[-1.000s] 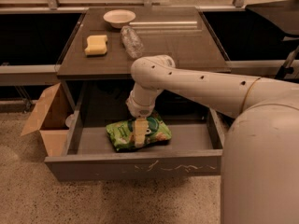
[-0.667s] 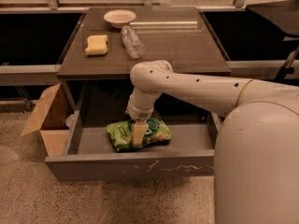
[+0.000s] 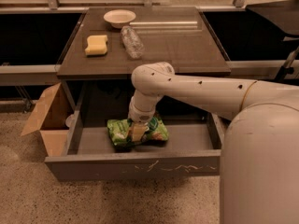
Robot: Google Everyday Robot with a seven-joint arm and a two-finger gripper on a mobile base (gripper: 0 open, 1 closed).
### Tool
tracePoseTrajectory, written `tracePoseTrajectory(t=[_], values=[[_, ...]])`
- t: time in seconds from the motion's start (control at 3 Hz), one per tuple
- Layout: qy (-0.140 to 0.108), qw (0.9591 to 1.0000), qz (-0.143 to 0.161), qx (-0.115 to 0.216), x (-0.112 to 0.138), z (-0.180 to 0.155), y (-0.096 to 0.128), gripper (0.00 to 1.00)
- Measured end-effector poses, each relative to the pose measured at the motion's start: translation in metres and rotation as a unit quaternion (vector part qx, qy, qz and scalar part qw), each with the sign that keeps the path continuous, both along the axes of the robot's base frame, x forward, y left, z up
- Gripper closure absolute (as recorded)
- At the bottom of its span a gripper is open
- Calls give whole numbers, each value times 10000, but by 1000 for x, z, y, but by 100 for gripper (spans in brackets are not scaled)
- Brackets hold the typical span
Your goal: Pick green rice chip bag from top drawer and place on counter
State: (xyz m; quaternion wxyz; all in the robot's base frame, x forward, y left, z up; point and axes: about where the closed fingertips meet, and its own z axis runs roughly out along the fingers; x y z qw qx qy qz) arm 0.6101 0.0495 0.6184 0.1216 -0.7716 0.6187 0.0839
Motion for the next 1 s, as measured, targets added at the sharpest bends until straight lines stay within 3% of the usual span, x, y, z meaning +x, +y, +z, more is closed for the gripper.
tracePoseTrajectory(t=[0.33,0.67,1.0], values=[[-358,9986,30,395,-14,44,-6,88],[-895,9906,1,1032,-29,115,-35,100],[-1251,9764,-44,1758,-39,174,-92,100]])
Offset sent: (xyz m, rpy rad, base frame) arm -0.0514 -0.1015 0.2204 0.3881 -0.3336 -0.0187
